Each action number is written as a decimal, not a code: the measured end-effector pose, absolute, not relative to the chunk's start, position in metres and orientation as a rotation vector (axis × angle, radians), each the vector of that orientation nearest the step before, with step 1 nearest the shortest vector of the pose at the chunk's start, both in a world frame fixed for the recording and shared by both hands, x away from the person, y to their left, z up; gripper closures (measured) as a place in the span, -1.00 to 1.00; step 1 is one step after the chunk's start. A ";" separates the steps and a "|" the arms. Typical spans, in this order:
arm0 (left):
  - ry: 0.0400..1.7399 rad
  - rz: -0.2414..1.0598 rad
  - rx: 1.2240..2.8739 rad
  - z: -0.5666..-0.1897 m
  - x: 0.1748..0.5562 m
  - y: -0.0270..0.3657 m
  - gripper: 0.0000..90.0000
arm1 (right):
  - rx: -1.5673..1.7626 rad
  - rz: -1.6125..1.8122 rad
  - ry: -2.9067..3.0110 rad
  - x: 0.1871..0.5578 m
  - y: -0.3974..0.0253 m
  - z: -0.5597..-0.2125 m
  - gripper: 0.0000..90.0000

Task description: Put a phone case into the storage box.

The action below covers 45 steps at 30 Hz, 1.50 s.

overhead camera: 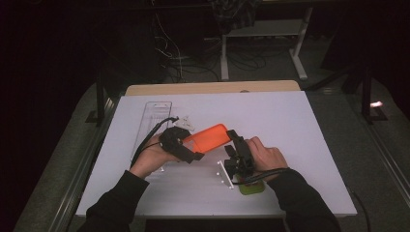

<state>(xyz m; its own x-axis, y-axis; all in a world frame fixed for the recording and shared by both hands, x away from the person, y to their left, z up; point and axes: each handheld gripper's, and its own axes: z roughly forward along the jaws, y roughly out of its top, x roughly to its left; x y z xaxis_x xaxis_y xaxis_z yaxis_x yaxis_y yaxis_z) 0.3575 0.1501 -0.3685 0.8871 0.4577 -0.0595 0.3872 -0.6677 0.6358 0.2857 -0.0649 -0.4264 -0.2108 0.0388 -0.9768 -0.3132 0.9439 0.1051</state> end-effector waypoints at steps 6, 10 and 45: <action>0.603 0.134 2.383 -0.369 0.357 0.149 -0.63 | -0.233 0.338 1.743 0.283 -0.054 -0.429 -0.09; 0.600 0.130 2.386 -0.369 0.356 0.148 -0.63 | -0.260 0.338 1.720 0.281 -0.048 -0.433 0.04; 0.547 0.150 2.423 -0.374 0.353 0.142 -0.65 | -0.310 0.296 1.735 0.273 -0.041 -0.439 0.73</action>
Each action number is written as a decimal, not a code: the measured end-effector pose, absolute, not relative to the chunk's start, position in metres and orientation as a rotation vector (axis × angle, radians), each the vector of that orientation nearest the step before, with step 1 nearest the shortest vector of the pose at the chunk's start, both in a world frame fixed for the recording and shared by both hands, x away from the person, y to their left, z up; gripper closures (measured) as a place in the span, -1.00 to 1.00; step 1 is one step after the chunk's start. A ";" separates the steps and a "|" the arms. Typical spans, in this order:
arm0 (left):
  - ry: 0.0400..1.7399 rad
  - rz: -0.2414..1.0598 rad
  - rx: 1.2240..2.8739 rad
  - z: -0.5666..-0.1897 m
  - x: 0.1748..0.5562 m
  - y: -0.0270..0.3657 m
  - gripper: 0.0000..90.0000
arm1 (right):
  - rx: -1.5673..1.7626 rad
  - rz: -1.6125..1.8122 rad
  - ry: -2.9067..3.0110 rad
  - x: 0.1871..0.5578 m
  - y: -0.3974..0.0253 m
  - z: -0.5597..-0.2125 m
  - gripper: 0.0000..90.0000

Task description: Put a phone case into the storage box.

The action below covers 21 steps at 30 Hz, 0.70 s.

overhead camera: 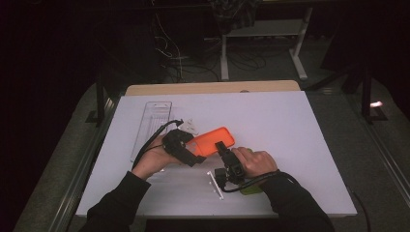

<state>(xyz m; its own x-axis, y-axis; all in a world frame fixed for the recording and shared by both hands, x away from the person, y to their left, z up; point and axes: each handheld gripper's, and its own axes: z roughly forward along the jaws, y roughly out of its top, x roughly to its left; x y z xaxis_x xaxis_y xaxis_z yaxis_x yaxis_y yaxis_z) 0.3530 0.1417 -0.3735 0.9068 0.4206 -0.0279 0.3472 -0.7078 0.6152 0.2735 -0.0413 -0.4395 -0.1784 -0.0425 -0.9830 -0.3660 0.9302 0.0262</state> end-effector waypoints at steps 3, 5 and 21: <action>0.540 0.157 2.414 -0.374 0.352 0.142 -0.66 | -0.305 0.295 1.740 0.273 -0.041 -0.440 0.73; 0.539 0.160 2.410 -0.375 0.352 0.142 -0.68 | -0.303 0.307 1.727 0.273 -0.041 -0.441 0.74; 0.505 0.165 2.372 -0.370 0.350 0.160 -1.00 | -0.267 0.273 1.748 0.278 -0.054 -0.436 0.73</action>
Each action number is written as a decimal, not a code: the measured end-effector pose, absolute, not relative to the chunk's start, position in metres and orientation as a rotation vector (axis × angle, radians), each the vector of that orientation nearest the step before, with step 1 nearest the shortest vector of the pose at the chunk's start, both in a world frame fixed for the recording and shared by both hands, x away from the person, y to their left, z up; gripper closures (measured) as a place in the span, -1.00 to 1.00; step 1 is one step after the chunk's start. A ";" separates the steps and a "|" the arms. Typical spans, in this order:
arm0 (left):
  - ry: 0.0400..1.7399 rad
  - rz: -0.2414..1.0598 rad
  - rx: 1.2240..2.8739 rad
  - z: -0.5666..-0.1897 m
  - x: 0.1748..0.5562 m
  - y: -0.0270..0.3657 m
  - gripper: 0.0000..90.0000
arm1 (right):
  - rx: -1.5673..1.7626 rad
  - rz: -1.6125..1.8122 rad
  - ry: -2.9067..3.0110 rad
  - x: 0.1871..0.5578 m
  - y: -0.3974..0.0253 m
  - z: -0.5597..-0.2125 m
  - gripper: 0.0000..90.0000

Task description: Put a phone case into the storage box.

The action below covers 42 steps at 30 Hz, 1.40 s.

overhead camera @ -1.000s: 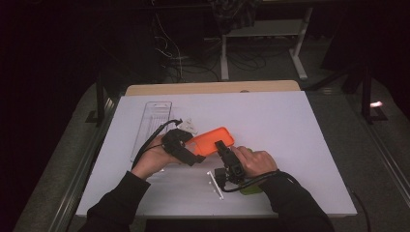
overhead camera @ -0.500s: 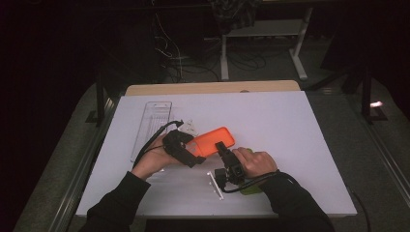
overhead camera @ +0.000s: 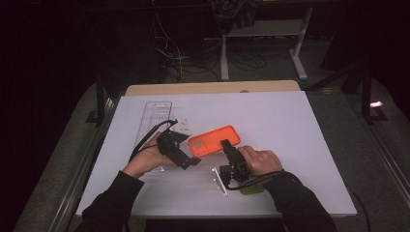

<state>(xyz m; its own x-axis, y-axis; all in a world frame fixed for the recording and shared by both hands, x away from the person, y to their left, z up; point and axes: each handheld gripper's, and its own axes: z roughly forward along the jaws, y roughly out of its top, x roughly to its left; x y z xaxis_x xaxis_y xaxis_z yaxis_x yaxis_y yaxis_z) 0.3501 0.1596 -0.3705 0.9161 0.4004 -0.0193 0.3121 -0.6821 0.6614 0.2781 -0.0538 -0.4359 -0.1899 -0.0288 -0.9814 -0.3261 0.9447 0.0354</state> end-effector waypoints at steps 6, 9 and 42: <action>0.527 0.149 2.379 -0.371 0.350 0.167 -1.00 | -0.229 0.276 1.794 0.281 -0.060 -0.433 0.74; 0.527 0.146 2.378 -0.372 0.351 0.169 -1.00 | -0.196 0.301 1.810 0.282 -0.062 -0.432 0.73; 0.502 0.172 2.393 -0.374 0.351 0.170 -1.00 | 0.272 0.694 2.047 0.297 -0.081 -0.407 0.74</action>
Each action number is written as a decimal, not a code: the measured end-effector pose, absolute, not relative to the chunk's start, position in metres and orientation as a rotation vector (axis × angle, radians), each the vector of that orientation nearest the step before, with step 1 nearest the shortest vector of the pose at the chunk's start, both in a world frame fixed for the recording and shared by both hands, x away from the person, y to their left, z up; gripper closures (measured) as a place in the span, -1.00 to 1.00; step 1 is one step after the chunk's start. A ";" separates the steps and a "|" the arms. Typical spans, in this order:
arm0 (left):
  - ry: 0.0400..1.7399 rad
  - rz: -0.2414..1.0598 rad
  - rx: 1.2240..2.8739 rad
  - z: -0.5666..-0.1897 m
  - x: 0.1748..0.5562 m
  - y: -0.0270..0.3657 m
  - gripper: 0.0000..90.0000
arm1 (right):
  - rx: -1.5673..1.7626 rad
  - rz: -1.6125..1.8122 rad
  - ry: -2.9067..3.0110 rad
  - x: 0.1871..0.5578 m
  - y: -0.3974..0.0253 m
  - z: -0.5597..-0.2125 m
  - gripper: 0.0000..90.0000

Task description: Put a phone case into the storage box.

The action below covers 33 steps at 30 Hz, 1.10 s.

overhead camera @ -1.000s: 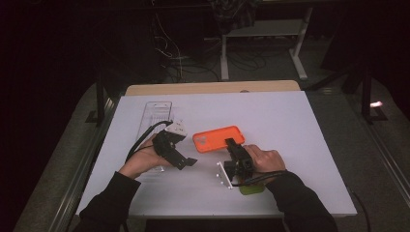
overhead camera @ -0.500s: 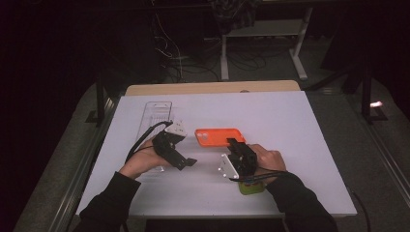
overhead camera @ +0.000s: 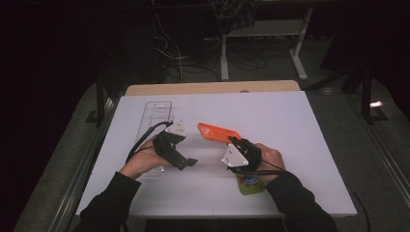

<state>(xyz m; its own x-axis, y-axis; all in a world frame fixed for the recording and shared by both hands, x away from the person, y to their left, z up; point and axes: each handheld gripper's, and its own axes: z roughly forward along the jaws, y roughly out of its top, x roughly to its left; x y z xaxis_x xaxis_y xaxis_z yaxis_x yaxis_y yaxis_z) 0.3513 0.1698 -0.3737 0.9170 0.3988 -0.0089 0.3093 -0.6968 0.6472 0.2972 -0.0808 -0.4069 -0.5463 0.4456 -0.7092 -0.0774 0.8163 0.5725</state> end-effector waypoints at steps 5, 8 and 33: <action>0.523 0.164 2.378 -0.375 0.351 0.169 -1.00 | 0.330 0.759 2.084 0.301 -0.085 -0.404 0.74; 0.527 0.161 2.377 -0.375 0.351 0.168 -1.00 | 0.378 0.810 2.105 0.304 -0.088 -0.402 0.74; 0.564 0.166 2.374 -0.375 0.352 0.169 -1.00 | 0.987 1.369 2.240 0.334 -0.127 -0.392 0.74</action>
